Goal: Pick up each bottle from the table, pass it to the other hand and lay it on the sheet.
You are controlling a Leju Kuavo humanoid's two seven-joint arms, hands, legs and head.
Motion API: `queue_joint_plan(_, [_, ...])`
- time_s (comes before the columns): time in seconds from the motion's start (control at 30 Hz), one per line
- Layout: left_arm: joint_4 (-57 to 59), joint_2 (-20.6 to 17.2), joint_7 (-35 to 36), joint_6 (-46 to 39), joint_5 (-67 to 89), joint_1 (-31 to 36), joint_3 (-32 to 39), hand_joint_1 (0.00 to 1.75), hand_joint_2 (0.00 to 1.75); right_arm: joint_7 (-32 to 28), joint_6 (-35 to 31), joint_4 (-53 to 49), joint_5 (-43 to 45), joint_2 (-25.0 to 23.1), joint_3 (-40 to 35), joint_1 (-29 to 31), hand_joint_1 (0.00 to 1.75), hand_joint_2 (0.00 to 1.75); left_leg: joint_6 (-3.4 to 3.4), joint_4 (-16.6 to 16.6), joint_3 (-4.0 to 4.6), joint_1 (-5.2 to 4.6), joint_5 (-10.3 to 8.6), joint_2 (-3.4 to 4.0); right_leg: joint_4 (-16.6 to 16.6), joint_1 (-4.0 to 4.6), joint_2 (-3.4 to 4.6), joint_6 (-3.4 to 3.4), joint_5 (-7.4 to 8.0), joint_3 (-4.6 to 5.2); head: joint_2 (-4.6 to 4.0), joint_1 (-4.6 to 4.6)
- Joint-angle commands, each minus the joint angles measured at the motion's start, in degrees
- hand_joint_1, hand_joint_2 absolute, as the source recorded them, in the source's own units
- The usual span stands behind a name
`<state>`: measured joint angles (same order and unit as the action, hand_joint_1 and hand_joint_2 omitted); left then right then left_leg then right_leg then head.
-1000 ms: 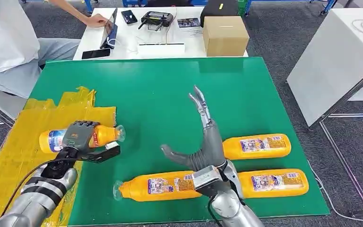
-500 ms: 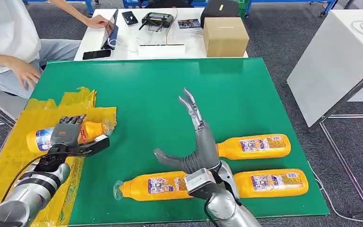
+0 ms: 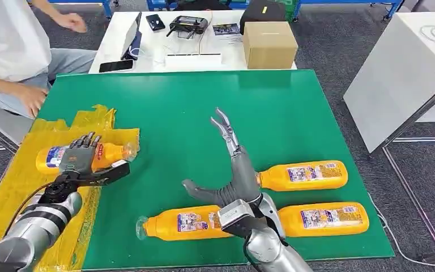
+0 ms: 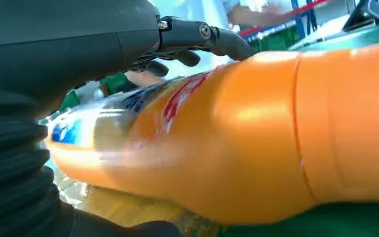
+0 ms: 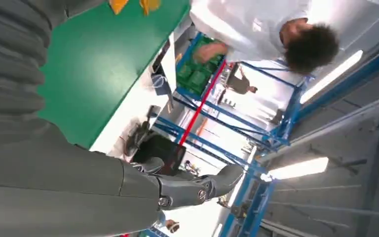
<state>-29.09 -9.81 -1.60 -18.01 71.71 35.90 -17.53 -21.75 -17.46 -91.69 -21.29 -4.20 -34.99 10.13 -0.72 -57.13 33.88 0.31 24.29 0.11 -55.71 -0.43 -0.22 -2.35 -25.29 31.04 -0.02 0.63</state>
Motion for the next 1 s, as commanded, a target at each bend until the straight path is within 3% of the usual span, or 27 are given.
queue_joint_plan(0.03, [2.4, 1.62, -3.62, 0.21, -3.44, -2.27, 3.23, 0.0, 1.75, 0.48, 0.49, 5.26, 0.47, 0.78, -0.18, 2.61, 0.0, 1.75, -0.01, 0.09, -0.16, -0.02, 0.02, 0.09, 0.09, -0.02, 0.1, 0.01, 0.01, -0.13, 0.0, -0.02])
queue_joint_plan(0.37, [-5.28, 0.68, -7.36, 0.9, -8.08, -4.33, 2.85, 0.0, 1.75, 0.79, 0.65, 5.42, 0.33, 0.87, 1.54, 2.05, 0.0, 1.75, 0.0, 0.1, -0.21, 0.0, 0.03, 0.1, 0.12, 0.0, 0.1, 0.03, 0.01, -0.21, 0.0, -0.02])
queue_joint_plan(0.83, [-8.16, 0.45, -6.14, 2.11, -8.19, -4.71, 2.01, 0.0, 1.75, 0.98, 0.73, 5.1, -0.09, 0.84, 1.87, 1.75, 0.0, 1.75, 0.01, 0.03, -0.13, 0.04, 0.05, 0.02, 0.09, 0.04, 0.03, 0.04, -0.02, -0.13, 0.0, -0.02])
queue_joint_plan(1.0, [-14.69, -0.52, -4.66, 3.02, -8.27, -5.53, 0.44, 0.0, 1.75, 1.49, 0.75, 4.55, -1.31, 0.95, 2.74, 0.94, 0.0, 1.75, 0.01, 0.0, -0.07, 0.07, 0.06, -0.02, 0.08, 0.07, -0.01, 0.04, -0.03, -0.09, 0.0, -0.02])
